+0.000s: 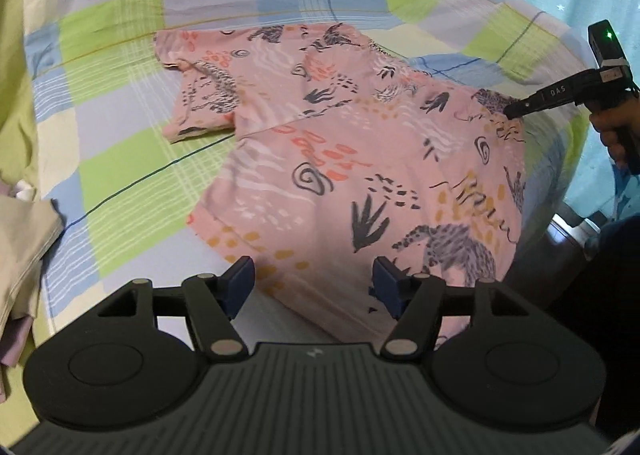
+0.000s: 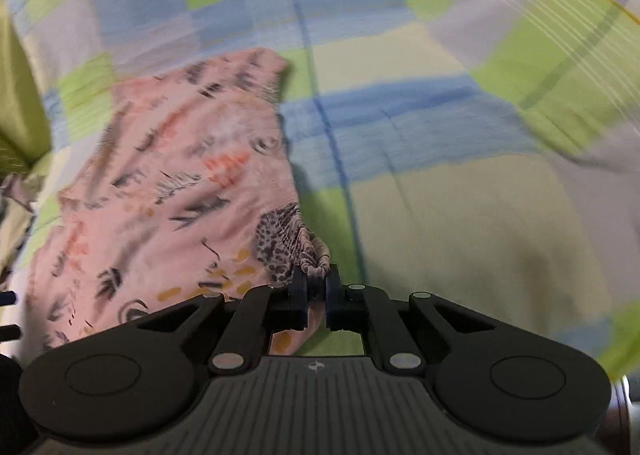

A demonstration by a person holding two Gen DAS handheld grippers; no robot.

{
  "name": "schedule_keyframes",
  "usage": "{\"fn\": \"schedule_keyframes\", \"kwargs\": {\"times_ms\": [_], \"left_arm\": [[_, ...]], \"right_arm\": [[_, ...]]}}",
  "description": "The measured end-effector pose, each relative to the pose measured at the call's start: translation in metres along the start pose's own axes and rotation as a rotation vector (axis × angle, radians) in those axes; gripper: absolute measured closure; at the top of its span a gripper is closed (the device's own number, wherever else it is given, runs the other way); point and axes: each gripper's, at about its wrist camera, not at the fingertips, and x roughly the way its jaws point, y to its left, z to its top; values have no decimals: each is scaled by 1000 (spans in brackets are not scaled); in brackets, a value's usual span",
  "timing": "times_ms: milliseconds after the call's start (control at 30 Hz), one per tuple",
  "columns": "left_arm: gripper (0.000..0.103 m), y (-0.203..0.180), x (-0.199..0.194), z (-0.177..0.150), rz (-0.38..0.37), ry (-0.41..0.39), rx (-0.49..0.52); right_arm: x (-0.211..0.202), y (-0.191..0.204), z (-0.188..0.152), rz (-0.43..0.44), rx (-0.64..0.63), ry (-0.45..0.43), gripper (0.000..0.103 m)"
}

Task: Fold clothes

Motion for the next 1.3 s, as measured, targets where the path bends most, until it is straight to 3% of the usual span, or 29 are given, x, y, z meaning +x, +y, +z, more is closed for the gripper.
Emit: {"fn": "schedule_keyframes", "kwargs": {"times_ms": [100, 200, 333, 467, 533, 633, 733, 1000, 1100, 1167, 1300], "left_arm": [[42, 1, 1, 1, 14, 3, 1], [42, 6, 0, 2, 37, 6, -5], [42, 24, 1, 6, 66, 15, -31], [42, 42, 9, 16, 75, 13, -39], [42, 49, 15, 19, 60, 11, -53], [53, 54, 26, 22, 47, 17, -54], [62, 55, 34, 21, 115, 32, -10], [62, 74, 25, 17, 209, 38, -11], [62, 74, 13, 19, 196, 7, -18], [56, 68, 7, 22, 146, -24, -9], [55, 56, 19, 32, 115, -23, 37]], "right_arm": [[-2, -6, -7, -30, 25, 9, 95], [-7, -3, -10, -52, 16, -11, 83], [-30, 27, -16, -100, -58, -92, 75], [-48, 67, -40, -47, -95, -127, 73], [-52, 88, -57, 2, -104, -121, 67], [-52, 115, -87, 71, -92, -82, 65], [-42, 135, -114, 89, -91, -33, 62], [-23, 153, -148, 128, -23, 26, 60], [-24, 157, -150, 137, -17, 21, 57], [-24, 158, -151, 142, -8, 17, 56], [-24, 158, -152, 154, 3, 12, 54]]}}
